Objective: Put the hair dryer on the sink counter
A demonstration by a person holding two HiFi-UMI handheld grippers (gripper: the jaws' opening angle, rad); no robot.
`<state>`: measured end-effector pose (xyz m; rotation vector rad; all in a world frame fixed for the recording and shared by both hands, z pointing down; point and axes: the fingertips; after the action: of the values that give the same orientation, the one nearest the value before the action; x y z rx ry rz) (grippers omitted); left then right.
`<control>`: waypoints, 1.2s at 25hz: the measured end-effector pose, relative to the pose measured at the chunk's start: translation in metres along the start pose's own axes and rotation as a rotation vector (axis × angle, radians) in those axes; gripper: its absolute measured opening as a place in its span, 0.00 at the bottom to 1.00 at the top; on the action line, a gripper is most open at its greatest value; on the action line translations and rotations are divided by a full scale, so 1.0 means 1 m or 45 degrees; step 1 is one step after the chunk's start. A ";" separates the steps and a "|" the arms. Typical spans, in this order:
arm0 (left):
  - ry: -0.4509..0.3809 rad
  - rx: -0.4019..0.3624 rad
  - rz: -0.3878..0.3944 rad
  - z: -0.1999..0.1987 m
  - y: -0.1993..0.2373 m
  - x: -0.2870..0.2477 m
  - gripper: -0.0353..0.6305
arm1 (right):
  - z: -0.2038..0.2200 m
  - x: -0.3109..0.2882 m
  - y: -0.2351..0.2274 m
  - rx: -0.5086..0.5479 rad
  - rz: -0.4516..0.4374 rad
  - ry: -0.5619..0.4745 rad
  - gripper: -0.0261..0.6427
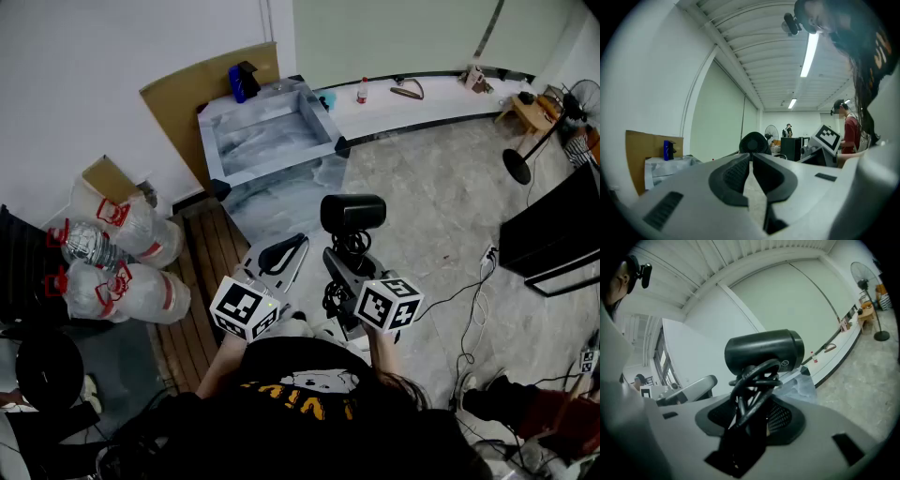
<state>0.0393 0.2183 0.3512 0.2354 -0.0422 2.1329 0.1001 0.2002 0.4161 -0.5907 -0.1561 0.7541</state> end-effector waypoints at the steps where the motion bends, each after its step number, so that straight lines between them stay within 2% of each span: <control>1: 0.003 0.002 0.002 0.001 0.002 0.001 0.09 | 0.001 -0.001 0.000 0.010 0.001 0.001 0.31; 16: 0.009 0.026 0.084 0.009 0.041 -0.002 0.09 | 0.005 -0.038 0.002 0.004 0.044 -0.020 0.31; 30: 0.032 0.105 0.137 0.032 0.066 -0.012 0.09 | 0.012 -0.060 -0.013 -0.005 0.135 -0.004 0.31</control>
<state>-0.0052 0.1685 0.3849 0.2593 0.0490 2.2468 0.0603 0.1574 0.4377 -0.6055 -0.1298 0.8578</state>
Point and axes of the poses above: the fingertips, and each gripper's own axes: x backward along the fingers, y to its left, z out of its underside, and after that the axes turned 14 degrees about -y, right-handed
